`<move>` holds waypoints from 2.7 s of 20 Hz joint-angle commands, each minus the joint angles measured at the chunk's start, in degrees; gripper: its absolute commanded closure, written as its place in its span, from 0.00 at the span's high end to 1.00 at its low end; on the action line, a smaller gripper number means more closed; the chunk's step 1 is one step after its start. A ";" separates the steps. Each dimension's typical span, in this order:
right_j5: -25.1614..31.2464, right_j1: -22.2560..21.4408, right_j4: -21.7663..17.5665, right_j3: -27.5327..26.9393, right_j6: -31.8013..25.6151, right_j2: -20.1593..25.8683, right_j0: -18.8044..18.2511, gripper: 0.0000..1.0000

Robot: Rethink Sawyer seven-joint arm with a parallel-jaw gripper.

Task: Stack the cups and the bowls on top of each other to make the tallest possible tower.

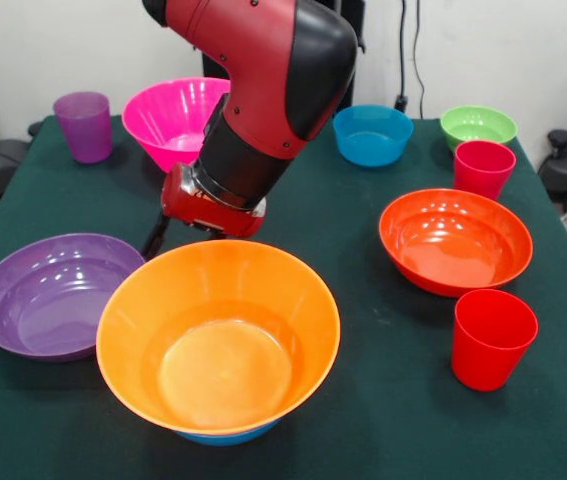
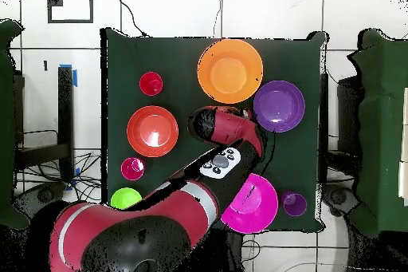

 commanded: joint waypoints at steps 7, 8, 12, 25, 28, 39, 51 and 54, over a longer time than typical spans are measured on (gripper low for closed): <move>2.52 0.11 -6.79 -0.32 5.81 4.77 -0.26 1.00; 2.50 0.06 -6.98 -0.29 5.93 4.72 -0.26 1.00; 1.75 0.76 -7.58 -0.96 6.39 5.20 -0.72 1.00; -2.10 1.74 -10.13 -1.18 6.71 6.78 -3.45 1.00; -3.29 1.95 -10.47 -1.52 6.81 7.69 -4.78 1.00; -4.29 4.33 -8.98 -2.21 10.07 6.93 -4.26 1.00; -1.68 3.54 -8.24 -0.47 11.14 9.31 -4.07 1.00; -1.47 3.66 -8.04 -0.26 11.43 9.48 -3.85 1.00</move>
